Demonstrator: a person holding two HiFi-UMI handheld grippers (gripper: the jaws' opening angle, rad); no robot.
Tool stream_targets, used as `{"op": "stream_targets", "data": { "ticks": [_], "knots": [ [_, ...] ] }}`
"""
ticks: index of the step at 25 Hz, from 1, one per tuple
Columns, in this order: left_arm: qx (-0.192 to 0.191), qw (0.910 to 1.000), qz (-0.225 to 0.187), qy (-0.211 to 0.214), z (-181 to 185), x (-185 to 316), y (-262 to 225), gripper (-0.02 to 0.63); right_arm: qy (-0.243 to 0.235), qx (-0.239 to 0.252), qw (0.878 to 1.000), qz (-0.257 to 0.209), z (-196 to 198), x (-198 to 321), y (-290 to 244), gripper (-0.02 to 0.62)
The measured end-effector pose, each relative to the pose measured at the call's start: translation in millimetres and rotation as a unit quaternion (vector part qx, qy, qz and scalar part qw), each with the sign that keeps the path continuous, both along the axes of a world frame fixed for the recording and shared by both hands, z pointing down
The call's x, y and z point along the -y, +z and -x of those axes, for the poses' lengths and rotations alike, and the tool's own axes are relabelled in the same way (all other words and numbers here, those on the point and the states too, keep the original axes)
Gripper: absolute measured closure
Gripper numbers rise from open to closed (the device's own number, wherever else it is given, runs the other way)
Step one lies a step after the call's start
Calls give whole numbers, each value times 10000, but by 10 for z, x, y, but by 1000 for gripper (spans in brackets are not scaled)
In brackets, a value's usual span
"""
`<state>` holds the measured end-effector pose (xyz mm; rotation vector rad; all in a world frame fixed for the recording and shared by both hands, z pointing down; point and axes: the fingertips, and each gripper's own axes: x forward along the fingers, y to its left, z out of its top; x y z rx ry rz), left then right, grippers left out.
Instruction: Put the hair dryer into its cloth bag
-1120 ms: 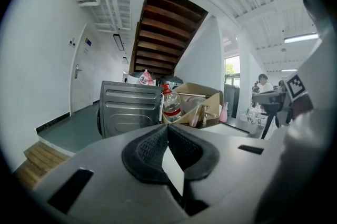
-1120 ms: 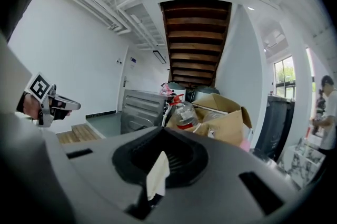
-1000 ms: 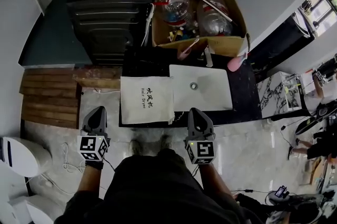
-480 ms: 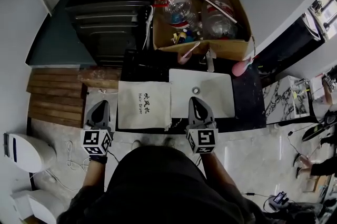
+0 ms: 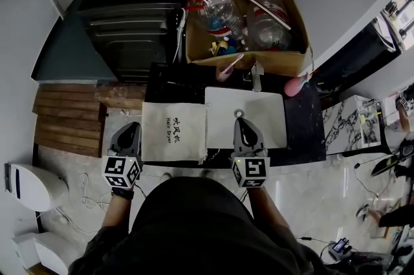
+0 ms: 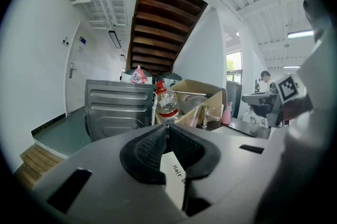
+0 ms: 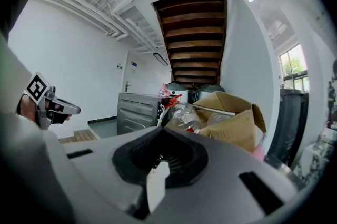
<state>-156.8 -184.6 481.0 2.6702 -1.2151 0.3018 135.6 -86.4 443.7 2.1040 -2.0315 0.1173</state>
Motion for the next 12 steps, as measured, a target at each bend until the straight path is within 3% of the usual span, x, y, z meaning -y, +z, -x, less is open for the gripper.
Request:
{"op": "stream_targets", "data": {
  "ticks": [2,7,12],
  "knots": [
    [37,9998,105,176,-143,-41,56,548,8,3,10000,-48,-42,-2,-7,594],
    [90,9991,64,402,-374,-142,90,342,70,23,10000,-20,-205,-77,28,594],
    [181,9991,60,386,-437,-153,92,302,154,46,9999,-5,-348,-135,55,594]
  ]
}}
